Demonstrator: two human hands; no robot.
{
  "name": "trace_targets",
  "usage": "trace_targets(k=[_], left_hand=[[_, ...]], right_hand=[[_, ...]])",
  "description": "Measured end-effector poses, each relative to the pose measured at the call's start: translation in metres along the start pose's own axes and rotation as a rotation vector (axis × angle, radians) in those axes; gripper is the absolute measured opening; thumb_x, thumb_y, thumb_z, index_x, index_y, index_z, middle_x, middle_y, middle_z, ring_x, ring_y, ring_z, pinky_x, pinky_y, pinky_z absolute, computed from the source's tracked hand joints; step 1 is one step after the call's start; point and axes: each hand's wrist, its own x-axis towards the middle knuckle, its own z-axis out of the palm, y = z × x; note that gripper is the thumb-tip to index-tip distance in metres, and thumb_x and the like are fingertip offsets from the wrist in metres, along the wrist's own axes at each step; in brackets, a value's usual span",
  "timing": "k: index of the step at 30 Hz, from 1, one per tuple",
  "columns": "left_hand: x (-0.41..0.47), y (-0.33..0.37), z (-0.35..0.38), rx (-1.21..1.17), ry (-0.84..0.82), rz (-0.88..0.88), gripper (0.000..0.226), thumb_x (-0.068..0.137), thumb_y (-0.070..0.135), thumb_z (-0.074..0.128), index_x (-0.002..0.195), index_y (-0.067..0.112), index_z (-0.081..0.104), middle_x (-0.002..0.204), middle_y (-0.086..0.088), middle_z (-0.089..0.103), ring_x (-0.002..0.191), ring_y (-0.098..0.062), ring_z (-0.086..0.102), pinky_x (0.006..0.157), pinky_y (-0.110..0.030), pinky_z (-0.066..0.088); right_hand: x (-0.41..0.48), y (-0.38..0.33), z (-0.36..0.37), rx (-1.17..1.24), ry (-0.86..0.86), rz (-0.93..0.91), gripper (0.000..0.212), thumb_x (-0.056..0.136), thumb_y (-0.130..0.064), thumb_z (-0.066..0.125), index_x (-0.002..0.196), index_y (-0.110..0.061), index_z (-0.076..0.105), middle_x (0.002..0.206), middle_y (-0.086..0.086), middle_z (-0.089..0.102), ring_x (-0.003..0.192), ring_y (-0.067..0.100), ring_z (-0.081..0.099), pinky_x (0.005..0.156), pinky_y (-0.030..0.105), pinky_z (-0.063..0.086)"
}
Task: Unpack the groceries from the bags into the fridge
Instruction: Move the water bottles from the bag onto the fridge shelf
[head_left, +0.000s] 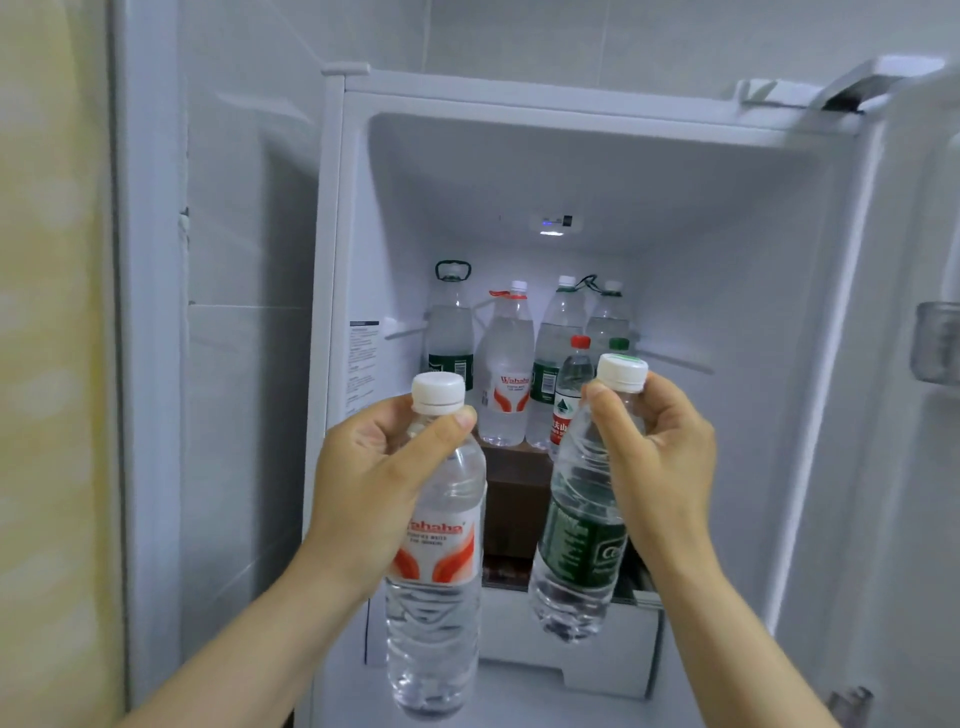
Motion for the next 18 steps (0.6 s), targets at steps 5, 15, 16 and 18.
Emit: trace_targets(k=[5, 15, 16, 18], left_hand=[[0.044, -0.031, -0.006, 0.011, -0.030, 0.008, 0.025, 0.071, 0.038, 0.079, 0.090, 0.021, 0.075, 0.085, -0.003, 0.075, 0.084, -0.026, 0.070, 0.085, -0.048, 0.054], [0.096, -0.074, 0.002, 0.081, 0.005, -0.010, 0.013, 0.075, 0.035, 0.069, 0.083, 0.025, 0.073, 0.077, 0.010, 0.073, 0.071, -0.003, 0.067, 0.054, -0.007, 0.047], [0.100, -0.076, 0.003, 0.083, 0.012, -0.010, 0.012, 0.075, 0.034, 0.070, 0.082, 0.025, 0.073, 0.077, 0.009, 0.073, 0.070, -0.003, 0.067, 0.054, -0.005, 0.046], [0.108, -0.081, 0.007, 0.088, 0.023, -0.007, 0.015, 0.074, 0.033, 0.070, 0.083, 0.022, 0.074, 0.078, 0.005, 0.074, 0.070, -0.006, 0.067, 0.054, -0.006, 0.047]], right_hand=[[0.020, 0.035, 0.024, -0.022, 0.017, 0.004, 0.018, 0.086, -0.016, 0.070, 0.088, -0.034, 0.068, 0.084, -0.011, 0.072, 0.080, 0.004, 0.067, 0.072, 0.019, 0.055], [0.058, 0.108, 0.055, -0.038, 0.015, 0.060, 0.017, 0.087, -0.018, 0.069, 0.103, -0.021, 0.069, 0.089, -0.005, 0.072, 0.083, 0.007, 0.068, 0.070, 0.014, 0.052], [0.064, 0.115, 0.057, -0.034, 0.014, 0.061, 0.017, 0.087, -0.018, 0.068, 0.103, -0.022, 0.069, 0.090, -0.006, 0.072, 0.084, 0.006, 0.067, 0.070, 0.013, 0.052], [0.078, 0.128, 0.062, -0.030, 0.015, 0.052, 0.016, 0.086, -0.018, 0.069, 0.099, -0.027, 0.068, 0.088, -0.007, 0.072, 0.083, 0.005, 0.067, 0.071, 0.013, 0.052]])
